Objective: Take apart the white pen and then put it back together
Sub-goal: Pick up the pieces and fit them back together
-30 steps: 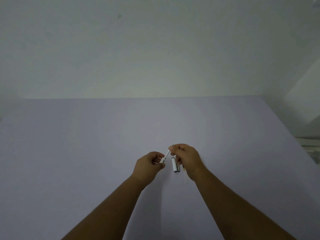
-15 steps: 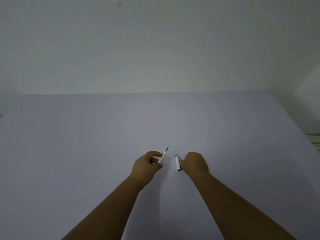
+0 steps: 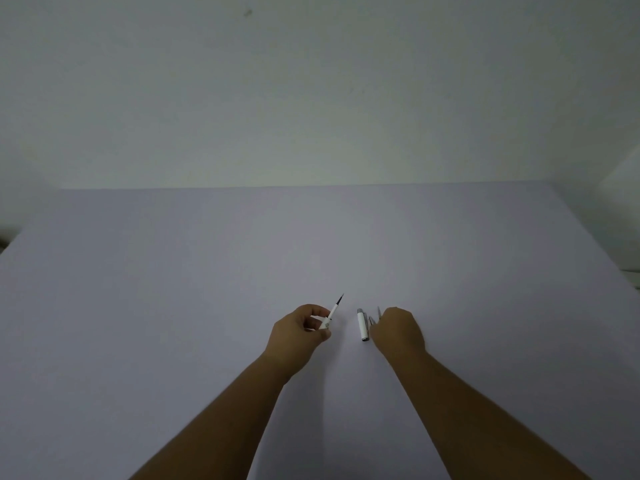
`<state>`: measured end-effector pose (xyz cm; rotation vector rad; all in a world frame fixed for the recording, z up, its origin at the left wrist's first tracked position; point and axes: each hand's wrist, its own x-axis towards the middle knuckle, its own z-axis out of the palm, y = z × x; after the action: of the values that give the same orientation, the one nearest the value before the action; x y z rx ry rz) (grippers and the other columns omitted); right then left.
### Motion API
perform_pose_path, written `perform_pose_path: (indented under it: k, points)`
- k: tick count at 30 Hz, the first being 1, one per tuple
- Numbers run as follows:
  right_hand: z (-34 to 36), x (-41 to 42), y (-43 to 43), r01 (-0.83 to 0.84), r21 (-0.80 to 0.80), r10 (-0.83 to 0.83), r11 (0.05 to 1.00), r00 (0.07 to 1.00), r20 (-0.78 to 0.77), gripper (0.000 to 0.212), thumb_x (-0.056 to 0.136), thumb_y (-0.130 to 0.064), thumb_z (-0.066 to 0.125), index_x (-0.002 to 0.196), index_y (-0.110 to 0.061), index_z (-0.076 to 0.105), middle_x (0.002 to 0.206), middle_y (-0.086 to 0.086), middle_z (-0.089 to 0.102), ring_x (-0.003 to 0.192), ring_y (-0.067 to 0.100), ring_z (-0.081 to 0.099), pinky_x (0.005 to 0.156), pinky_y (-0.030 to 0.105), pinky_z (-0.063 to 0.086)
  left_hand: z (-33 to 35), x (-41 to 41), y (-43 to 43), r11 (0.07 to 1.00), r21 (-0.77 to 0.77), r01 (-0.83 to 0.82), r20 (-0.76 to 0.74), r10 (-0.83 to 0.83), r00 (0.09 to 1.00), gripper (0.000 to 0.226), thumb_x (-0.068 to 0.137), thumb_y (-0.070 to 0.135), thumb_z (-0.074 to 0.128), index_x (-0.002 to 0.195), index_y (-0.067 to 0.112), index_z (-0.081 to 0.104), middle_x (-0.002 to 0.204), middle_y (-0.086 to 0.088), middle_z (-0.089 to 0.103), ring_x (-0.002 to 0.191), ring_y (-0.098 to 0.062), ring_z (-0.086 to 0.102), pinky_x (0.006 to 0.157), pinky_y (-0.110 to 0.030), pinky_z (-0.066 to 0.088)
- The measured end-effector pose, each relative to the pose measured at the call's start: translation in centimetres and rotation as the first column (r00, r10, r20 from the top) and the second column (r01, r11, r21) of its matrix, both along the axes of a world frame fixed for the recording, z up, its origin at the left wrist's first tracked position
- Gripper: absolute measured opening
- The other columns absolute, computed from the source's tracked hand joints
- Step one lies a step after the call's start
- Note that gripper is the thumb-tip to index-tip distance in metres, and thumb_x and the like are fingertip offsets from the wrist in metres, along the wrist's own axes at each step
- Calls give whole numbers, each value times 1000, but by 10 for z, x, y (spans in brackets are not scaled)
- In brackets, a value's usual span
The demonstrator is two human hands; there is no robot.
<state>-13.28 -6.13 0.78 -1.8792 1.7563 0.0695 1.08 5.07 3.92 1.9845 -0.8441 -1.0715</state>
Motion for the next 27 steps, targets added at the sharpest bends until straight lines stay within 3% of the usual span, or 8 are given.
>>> perform_pose_path:
  k: [2, 4, 7, 9, 11, 20, 27]
  points:
    - [4, 1, -1, 76, -15, -74, 997, 993, 93, 25, 88, -27, 57, 88, -4, 65, 85, 12, 67, 73, 25, 60, 60, 26, 42, 1, 0, 1, 1000, -2, 1, 3, -1, 1000, 18, 82, 20, 69, 96, 31, 66, 80, 4, 65, 74, -10, 60, 63, -24, 50]
    - [11, 3, -5, 169, -11, -158, 986, 941, 300, 19, 83, -28, 60, 80, -9, 64, 71, 3, 60, 66, 19, 54, 55, 25, 40, 3, 1, 2, 1000, -4, 3, 11, -3, 1000, 18, 82, 21, 68, 96, 31, 66, 81, 4, 66, 74, -10, 60, 62, -23, 50]
    - [31, 10, -9, 264, 162, -303, 951, 682, 665, 9, 81, -23, 61, 84, -16, 66, 71, 0, 61, 60, 15, 51, 53, 24, 41, 7, 0, 2, 1000, -9, 11, 18, -10, 1000, 17, 83, 21, 68, 96, 31, 65, 81, 5, 65, 73, -10, 59, 60, -21, 49]
    - [44, 14, -9, 239, 288, -373, 927, 510, 775, 7, 84, -21, 62, 88, -20, 66, 79, 3, 65, 59, 12, 51, 54, 25, 44, 10, -2, 0, 1000, -13, 14, 19, -14, 1000, 17, 83, 21, 68, 96, 32, 64, 81, 5, 65, 73, -9, 59, 59, -20, 49]
    - [55, 18, -7, 189, 344, -393, 920, 422, 817, 5, 84, -17, 63, 87, -20, 67, 81, 4, 67, 60, 12, 51, 53, 24, 44, 14, -3, -1, 1000, -19, 17, 20, -16, 1000, 18, 84, 20, 68, 96, 32, 64, 82, 5, 64, 71, -9, 58, 57, -19, 48]
    - [65, 14, 6, 87, 260, -263, 962, 565, 782, 6, 78, -16, 65, 81, -20, 69, 83, 4, 72, 64, 12, 57, 58, 26, 49, 25, -9, -4, 999, -37, 31, 61, -28, 998, 17, 83, 21, 68, 93, 34, 62, 79, 8, 64, 70, -7, 58, 57, -15, 45]
    - [62, 6, 14, 3, 281, -230, 960, 583, 779, 6, 75, -16, 67, 74, -21, 70, 76, 1, 70, 64, 13, 56, 55, 26, 47, 27, -12, 0, 999, -38, 8, 85, -5, 996, 15, 79, 20, 71, 84, 31, 63, 74, 11, 63, 65, -5, 56, 53, -15, 41]
